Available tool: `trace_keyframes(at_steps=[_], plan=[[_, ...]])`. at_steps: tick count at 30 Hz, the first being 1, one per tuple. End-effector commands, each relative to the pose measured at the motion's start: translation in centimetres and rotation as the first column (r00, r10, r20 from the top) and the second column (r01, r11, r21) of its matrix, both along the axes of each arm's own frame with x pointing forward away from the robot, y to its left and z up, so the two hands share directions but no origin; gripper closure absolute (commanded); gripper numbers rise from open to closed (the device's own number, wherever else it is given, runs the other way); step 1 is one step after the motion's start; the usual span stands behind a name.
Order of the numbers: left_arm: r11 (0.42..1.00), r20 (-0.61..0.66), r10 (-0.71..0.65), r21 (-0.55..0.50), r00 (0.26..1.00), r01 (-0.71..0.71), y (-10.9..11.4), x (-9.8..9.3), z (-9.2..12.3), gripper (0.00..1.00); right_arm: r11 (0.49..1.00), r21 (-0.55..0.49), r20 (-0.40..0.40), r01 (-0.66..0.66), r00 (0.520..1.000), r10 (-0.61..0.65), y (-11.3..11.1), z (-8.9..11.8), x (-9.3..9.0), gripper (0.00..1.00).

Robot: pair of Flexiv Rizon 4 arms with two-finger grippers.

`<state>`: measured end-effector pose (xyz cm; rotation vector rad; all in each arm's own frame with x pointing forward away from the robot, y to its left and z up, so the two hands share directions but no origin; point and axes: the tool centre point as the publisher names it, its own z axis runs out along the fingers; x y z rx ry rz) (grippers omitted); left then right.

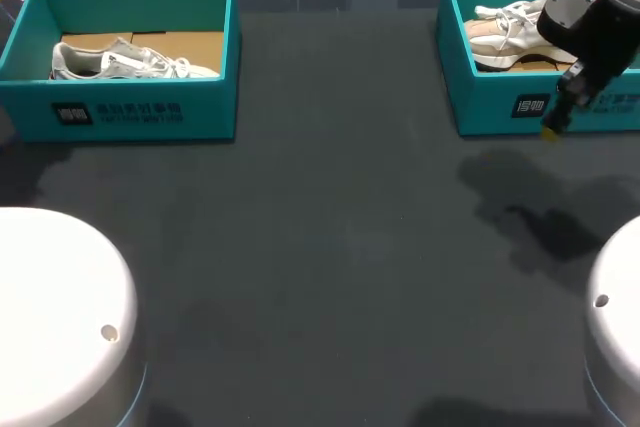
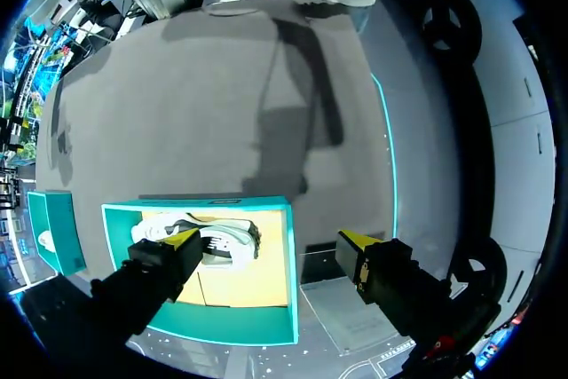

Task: Take the shoe out of the shoebox, open the shoe tongue, remove and reinsert the insole, then place the shoe into the shoebox

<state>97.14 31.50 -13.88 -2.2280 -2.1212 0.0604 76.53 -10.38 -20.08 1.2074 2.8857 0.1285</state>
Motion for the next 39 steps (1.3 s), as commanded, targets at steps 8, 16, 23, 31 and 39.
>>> trace_keyframes(at_steps=[8,16,23,31,39], plan=[[1.0,0.0,-0.001,0.003,1.0,0.001,0.0,0.0,0.0,0.0,0.915,-0.243,-0.062,0.323,0.936,-0.347,-1.1,1.6,5.9,0.0],[1.0,0.0,-0.001,0.003,1.0,0.001,0.0,0.0,0.0,0.0,0.804,-0.362,-0.032,0.472,0.856,-0.517,-1.7,3.1,9.0,0.0],[1.0,0.0,-0.001,0.003,1.0,0.001,0.0,0.0,0.0,0.0,0.729,-0.389,-0.031,0.563,0.783,-0.621,-3.4,3.1,11.3,0.0],[1.0,0.0,-0.001,0.003,1.0,0.001,0.0,0.0,0.0,0.0,0.731,-0.382,-0.033,0.565,0.782,-0.622,-3.6,3.1,11.4,0.0],[1.0,0.0,-0.001,0.003,1.0,0.001,0.0,0.0,0.0,0.0,0.717,-0.364,-0.024,0.594,0.764,-0.645,-3.7,3.2,11.9,0.0]])
